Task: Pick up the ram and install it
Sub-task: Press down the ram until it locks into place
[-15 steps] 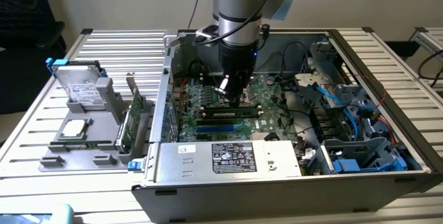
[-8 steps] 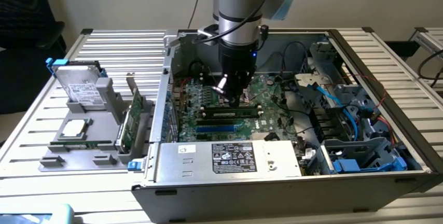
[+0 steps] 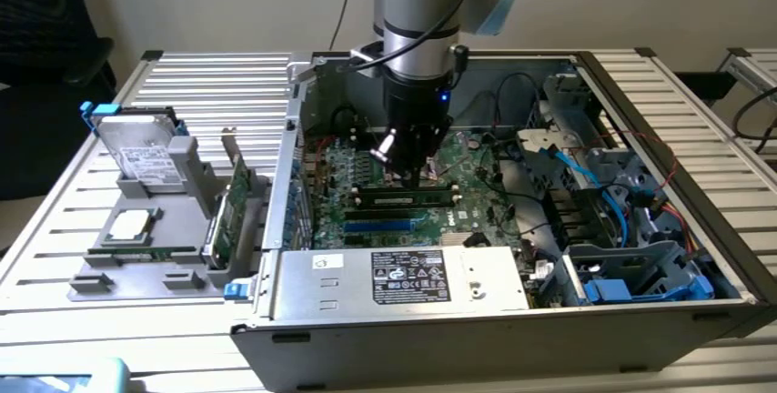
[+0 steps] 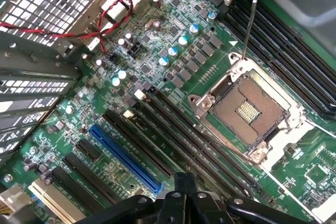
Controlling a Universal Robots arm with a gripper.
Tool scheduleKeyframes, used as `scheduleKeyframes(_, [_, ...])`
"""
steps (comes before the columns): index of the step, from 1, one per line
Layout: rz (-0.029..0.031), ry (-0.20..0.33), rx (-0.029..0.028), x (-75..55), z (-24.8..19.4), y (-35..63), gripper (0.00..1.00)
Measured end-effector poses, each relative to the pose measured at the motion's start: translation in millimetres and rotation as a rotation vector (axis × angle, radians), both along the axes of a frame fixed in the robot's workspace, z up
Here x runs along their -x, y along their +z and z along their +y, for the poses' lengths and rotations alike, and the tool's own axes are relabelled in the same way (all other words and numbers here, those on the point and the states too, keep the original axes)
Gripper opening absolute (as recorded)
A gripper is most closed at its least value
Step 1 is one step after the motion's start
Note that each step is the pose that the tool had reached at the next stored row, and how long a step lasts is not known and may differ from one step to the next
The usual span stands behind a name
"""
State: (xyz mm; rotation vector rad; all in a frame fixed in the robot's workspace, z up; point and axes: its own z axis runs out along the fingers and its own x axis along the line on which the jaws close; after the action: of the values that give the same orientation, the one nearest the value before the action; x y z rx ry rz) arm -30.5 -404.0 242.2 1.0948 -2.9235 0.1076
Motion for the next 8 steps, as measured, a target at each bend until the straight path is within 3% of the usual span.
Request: scheduleKeyframes(8, [-0.0060, -0.096, 0.0000, 0.0, 0.0, 0.0, 0.11])
